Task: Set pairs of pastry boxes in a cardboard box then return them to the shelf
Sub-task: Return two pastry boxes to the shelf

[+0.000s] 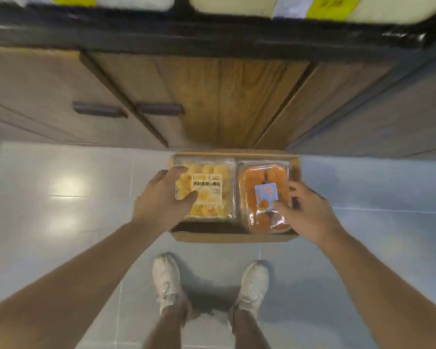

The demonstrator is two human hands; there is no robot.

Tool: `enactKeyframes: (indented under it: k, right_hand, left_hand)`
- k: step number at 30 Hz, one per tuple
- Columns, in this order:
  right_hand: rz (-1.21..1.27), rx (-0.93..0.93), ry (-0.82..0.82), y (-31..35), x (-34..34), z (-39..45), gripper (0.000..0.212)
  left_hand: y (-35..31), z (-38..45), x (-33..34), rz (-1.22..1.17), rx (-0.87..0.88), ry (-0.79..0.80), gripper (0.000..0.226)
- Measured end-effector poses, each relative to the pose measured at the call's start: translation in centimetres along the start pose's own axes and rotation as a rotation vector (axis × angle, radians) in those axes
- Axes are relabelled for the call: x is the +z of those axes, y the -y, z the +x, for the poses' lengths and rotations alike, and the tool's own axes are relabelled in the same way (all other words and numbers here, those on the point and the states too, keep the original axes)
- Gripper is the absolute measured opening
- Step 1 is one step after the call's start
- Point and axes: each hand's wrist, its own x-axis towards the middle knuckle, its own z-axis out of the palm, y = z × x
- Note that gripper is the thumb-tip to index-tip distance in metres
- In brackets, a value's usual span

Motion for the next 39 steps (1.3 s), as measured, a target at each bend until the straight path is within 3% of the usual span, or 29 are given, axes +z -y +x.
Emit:
enactKeyframes:
  k: [5,10,12,16,18,21,26,30,35,39]
  right_hand:
    - [0.104,0.028,-0.081,-6.0,6.6,4.3,0.064]
    - [0.234,0.149,-0.094,-11.4,9.8,8.3,0.097]
    - [0.285,0.14,-0.071,-12.0,10.5,9.4,0.088]
    - [0.419,0.14,0.035,-11.5,10.9,10.1,0.055]
    - [0.44,0.171,0.093,-11.6,10.9,10.2,0.057]
    - [0.401,0.233,0.046,-11.1,10.8,10.0,0.06]
    - [0.379,0.248,-0.04,-10.9,10.6,9.4,0.075]
    - [0.459,0.228,-0.043,-10.5,10.4,8.9,0.065]
    - [0.506,0.231,0.022,-9.9,9.5,8.5,0.07]
    - [0.543,0.185,0.05,-8.9,8.0,7.0,0.072]
  left_hand:
    - [4.8,3.6,8.7,-0.114,-0.118,0.022,0.067]
    - [8.7,6.5,13.3,-0.232,-0.239,-0.012,0.085]
    - [9.5,7.6,14.2,-0.245,-0.293,-0.008,0.084]
    - [10.6,9.1,14.7,-0.262,-0.335,-0.04,0.053]
    - [11.0,9.4,14.7,-0.269,-0.326,-0.018,0.054]
    - [10.9,9.4,13.9,-0.298,-0.305,0.041,0.058]
    - [10.7,9.0,12.5,-0.52,-0.28,0.148,0.038]
    - [10.9,8.5,11.6,-0.632,-0.218,0.197,0.029]
    - [11.1,7.5,10.1,-0.835,-0.2,0.282,0.038]
    - [10.6,5.8,9.1,-0.848,-0.244,0.23,0.038]
